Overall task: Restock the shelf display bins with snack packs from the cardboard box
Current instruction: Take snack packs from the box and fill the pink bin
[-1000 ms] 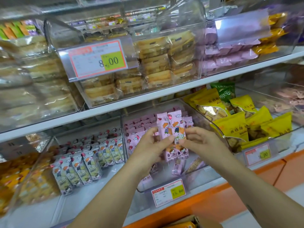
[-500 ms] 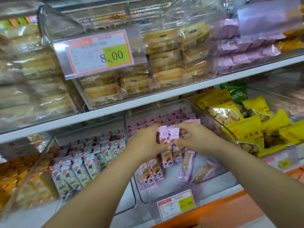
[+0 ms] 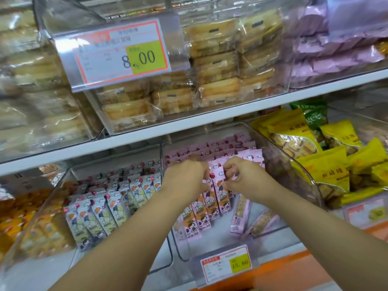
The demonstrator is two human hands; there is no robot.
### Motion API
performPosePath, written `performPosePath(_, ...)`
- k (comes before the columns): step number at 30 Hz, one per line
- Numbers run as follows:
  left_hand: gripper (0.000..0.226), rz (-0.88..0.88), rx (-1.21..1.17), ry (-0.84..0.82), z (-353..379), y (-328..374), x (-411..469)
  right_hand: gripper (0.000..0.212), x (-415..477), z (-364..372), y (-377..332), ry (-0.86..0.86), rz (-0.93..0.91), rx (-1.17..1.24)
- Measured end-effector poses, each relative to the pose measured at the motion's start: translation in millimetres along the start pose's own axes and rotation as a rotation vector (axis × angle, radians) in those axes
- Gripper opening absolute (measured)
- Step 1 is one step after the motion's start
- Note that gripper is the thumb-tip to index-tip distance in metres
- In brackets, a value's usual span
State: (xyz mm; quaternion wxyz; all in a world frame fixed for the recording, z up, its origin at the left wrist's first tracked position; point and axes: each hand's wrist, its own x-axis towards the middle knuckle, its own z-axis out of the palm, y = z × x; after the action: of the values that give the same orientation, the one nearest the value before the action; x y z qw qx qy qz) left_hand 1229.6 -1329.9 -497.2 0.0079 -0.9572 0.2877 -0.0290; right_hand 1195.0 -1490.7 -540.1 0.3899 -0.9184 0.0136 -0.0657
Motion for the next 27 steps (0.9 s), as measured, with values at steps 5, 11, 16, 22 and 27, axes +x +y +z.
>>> performPosePath(5,0.027,0.031,0.023,0.072,0.0,1.8,-9.8,0.015,-5.8,-17.7,13.2,-0.039,-0.063,-0.138)
performPosePath(11,0.029,0.068,-0.048,0.121,-2.7,8.9,-20.1,0.041,-10.8,-9.1,26.1,-0.424,-0.156,-0.336)
performPosePath(16,0.028,0.070,-0.108,0.101,-3.2,6.9,-25.7,0.042,-9.7,4.7,30.3,-0.527,-0.233,-0.504)
performPosePath(22,0.033,0.145,-0.457,0.003,-5.1,6.5,-26.0,0.021,-26.7,-45.6,2.9,-0.416,-0.157,-0.128)
performPosePath(27,0.031,0.204,-0.860,-0.076,-16.4,19.0,-26.6,0.022,-41.8,-73.9,-1.6,-0.491,-0.107,0.260)
